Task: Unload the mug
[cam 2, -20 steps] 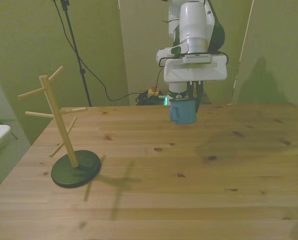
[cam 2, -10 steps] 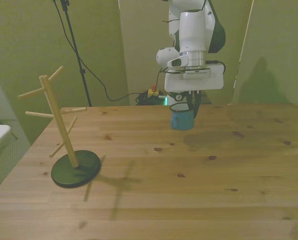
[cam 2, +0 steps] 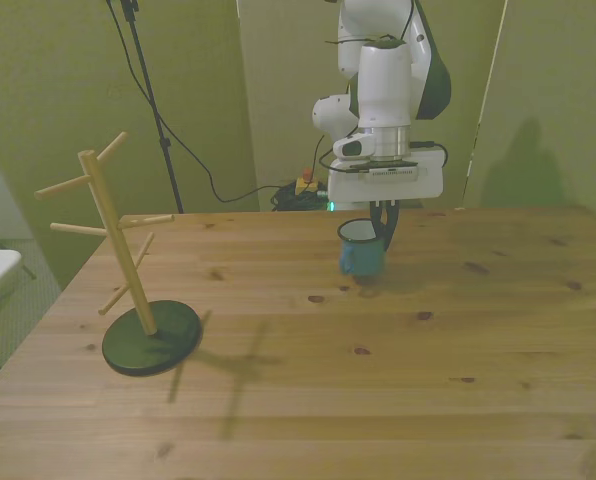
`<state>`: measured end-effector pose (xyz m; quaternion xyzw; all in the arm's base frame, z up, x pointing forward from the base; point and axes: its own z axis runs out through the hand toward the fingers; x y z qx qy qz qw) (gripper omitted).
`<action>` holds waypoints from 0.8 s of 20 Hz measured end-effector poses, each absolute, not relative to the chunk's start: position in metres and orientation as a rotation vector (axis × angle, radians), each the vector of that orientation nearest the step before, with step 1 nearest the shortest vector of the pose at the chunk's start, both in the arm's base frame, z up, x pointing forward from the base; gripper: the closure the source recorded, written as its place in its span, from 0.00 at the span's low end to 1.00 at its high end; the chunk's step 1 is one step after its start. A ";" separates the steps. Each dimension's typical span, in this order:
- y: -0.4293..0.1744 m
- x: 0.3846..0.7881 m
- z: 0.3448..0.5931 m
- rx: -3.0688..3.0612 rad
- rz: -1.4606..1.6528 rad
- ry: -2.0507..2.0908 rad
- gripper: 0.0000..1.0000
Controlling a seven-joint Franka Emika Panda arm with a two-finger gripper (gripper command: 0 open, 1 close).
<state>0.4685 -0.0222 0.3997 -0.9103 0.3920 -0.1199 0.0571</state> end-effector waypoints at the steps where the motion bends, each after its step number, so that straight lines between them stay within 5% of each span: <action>1: -0.023 0.470 0.399 -2.761 -0.361 1.190 1.00; 13: -0.025 0.489 0.383 -2.789 -0.279 1.206 1.00; 14: -0.025 0.489 0.383 -2.792 -0.278 1.206 0.00; 16: -0.025 0.489 0.381 -2.801 -0.266 1.205 0.00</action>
